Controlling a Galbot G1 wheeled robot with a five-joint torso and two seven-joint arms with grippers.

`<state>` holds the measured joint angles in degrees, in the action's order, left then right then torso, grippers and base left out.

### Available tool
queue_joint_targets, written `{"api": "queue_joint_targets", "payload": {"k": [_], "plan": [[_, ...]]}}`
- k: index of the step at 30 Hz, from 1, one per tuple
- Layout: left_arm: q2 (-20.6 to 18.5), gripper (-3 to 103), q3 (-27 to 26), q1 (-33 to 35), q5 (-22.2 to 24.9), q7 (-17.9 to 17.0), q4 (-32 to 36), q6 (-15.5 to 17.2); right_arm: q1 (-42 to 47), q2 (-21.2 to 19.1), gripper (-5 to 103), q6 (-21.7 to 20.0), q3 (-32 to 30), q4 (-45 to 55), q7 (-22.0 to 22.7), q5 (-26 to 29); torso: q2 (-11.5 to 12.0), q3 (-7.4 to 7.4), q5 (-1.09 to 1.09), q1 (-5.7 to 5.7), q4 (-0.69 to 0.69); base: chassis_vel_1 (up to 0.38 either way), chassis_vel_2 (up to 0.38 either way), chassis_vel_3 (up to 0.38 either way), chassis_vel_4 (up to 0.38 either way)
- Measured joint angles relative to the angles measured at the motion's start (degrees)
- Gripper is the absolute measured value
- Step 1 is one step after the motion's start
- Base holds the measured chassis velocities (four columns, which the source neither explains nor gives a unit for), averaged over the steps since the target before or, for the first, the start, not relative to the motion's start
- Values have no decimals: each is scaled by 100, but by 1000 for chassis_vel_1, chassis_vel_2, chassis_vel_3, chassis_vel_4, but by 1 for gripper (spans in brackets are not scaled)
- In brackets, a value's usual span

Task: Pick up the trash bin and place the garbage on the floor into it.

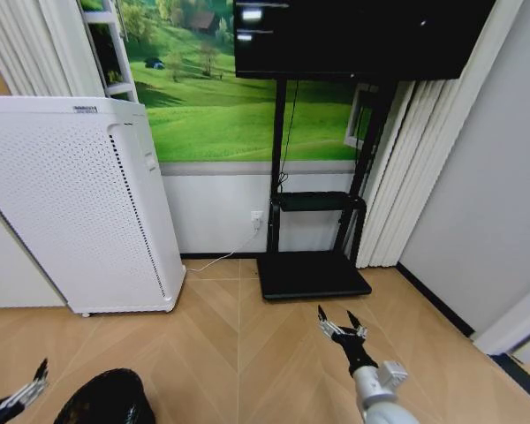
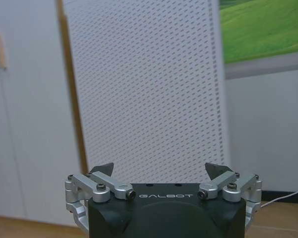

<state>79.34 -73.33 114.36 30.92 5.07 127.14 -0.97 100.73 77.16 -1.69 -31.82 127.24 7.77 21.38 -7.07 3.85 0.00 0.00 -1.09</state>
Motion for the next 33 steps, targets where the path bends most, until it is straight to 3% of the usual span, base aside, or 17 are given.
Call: {"api": "queue_joint_targets", "payload": {"k": [5, 8, 11, 18, 33], "plan": [[-63, 100, 331, -84, -249, 8, 473, 124, 298, 119, 100, 30, 5, 321, -10, -518, -1, 0, -1, 0, 0, 0, 0, 0, 0], [-155, 100, 617, -169, -302, -81, 785, 388, 510, 218, 100, 234, 20, 442, -107, -909, -1, 0, 1, 0, 4, 0, 0, 0, 0], [-487, 100, 1397, -480, -344, -323, 1116, 924, 746, 561, 100, 899, -51, 342, -203, -1616, -1, 0, 0, 0, -2, 0, 0, 0, 0], [-427, 100, 1867, -540, -507, -317, 1076, 1042, 755, 592, 100, 910, -248, 467, -199, -1618, -1, 0, 0, 0, 2, 0, 0, 0, 0], [-359, 100, 1920, -522, -550, -249, 1014, 1065, 785, 600, 100, 840, -300, 502, -174, -1575, 1, 0, 0, 0, 1, 0, 0, 0, 0]]}}
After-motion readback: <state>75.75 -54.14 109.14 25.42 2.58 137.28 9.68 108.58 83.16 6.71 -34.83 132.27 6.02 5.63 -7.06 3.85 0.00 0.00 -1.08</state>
